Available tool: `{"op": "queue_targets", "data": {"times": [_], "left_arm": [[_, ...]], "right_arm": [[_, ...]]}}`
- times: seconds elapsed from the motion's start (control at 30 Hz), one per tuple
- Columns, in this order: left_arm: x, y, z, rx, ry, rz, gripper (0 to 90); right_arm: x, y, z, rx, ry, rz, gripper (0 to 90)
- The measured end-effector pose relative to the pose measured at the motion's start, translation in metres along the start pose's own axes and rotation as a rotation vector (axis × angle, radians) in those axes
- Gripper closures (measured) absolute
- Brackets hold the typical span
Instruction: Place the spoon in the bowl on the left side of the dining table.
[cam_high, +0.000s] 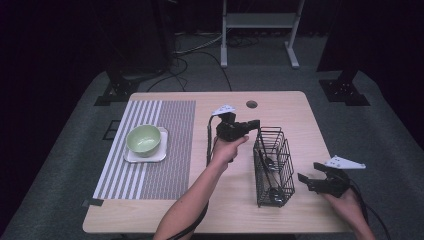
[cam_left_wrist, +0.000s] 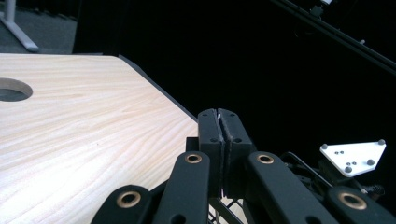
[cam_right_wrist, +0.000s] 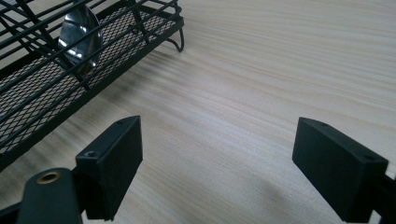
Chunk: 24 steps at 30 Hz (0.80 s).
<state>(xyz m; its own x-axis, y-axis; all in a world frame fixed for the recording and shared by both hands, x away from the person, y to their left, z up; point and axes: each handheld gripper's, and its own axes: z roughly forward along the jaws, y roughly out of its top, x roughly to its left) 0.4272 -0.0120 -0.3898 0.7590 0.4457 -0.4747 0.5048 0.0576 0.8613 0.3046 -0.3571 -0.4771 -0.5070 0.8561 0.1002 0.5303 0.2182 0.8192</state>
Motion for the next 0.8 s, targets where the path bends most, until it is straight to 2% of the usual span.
{"op": "queue_targets", "data": {"times": [0.17, 0.27, 0.37, 0.47, 0.67, 0.8], "left_arm": [[-0.004, 0.005, -0.007, -0.029, -0.016, -0.003, 89.2], [-0.008, 0.009, -0.01, -0.042, -0.009, 0.013, 89.2], [-0.01, 0.011, -0.011, -0.054, -0.017, 0.005, 89.3], [-0.012, 0.014, -0.012, -0.062, -0.016, 0.014, 89.3], [-0.01, 0.017, -0.014, -0.085, -0.028, -0.035, 89.2], [-0.009, 0.018, -0.017, -0.091, -0.028, -0.045, 89.3]], "right_arm": [[0.0, 0.0, 0.0, 0.001, 0.0, -0.001, 14.9], [0.001, 0.0, 0.0, 0.004, 0.0, -0.002, 14.9], [0.001, 0.0, 0.001, 0.006, 0.001, -0.002, 14.9], [0.0, 0.0, 0.001, 0.003, 0.0, -0.001, 14.9], [0.0, 0.0, 0.001, 0.005, -0.001, 0.001, 14.9], [0.0, 0.0, 0.001, 0.006, -0.002, 0.0, 15.0]]}}
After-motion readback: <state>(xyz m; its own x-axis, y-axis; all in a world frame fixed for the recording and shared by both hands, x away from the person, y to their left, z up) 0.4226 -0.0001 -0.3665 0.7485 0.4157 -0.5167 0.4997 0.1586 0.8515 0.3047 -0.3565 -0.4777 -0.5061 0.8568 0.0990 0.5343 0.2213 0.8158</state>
